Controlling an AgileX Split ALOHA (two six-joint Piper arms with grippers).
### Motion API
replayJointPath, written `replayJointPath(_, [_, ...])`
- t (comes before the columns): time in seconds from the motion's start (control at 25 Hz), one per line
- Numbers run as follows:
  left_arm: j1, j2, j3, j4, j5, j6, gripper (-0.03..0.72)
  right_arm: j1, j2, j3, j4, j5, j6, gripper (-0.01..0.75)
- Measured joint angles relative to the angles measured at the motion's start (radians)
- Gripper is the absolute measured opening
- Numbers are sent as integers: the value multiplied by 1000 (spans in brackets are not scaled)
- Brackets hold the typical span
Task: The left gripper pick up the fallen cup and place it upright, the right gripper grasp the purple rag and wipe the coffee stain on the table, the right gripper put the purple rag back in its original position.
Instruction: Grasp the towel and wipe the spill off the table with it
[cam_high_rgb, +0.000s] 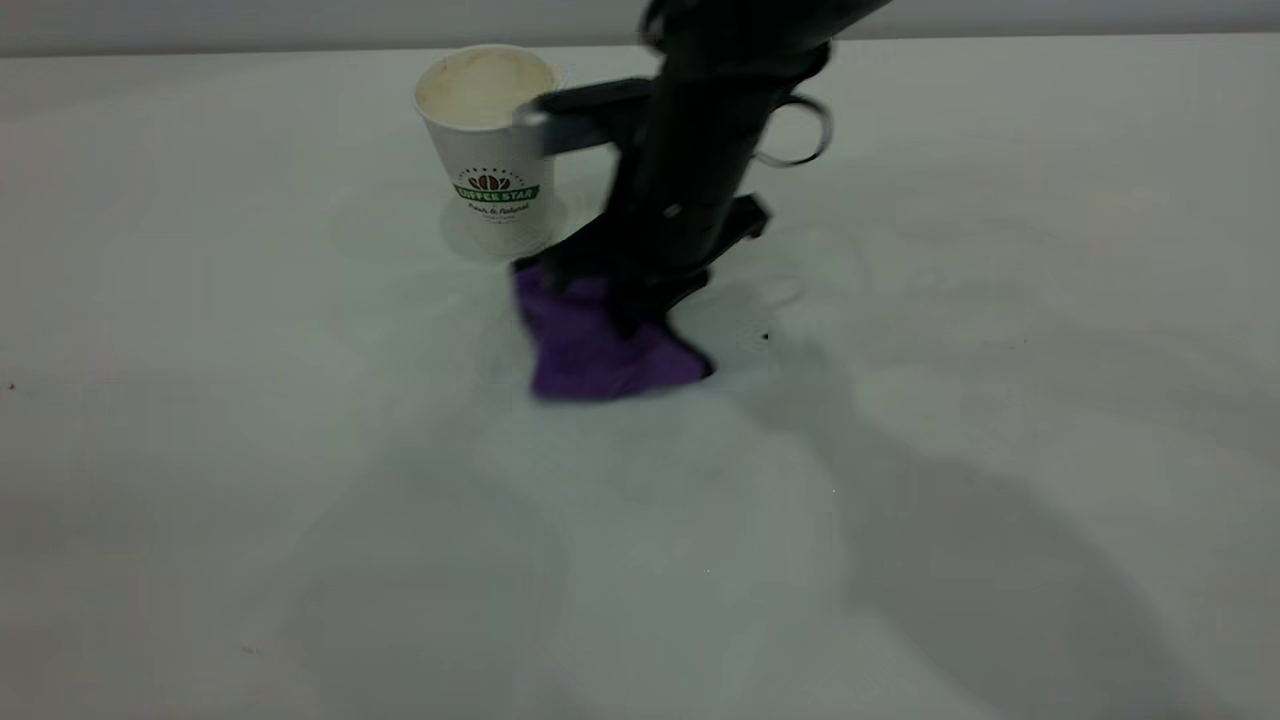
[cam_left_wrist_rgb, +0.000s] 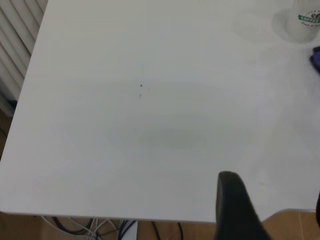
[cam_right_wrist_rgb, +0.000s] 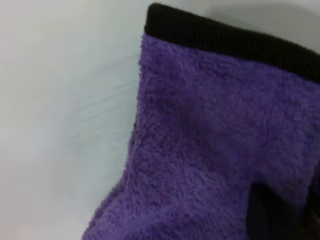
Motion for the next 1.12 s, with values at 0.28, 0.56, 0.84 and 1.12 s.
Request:
replayJointPath(0.28, [0,0,0,0,0,0,451,-187,-1,-10,-55,79,56,50])
replayJointPath(0.56, [0,0,0,0,0,0,451,-351,-7,-11,-83,186,63,53])
replayJointPath(0.84, [0,0,0,0,0,0,451,-366,-8,-11,-105,195,41,57])
replayJointPath(1.12, [0,0,0,0,0,0,451,-185,-7,-12,-65,85,6,59])
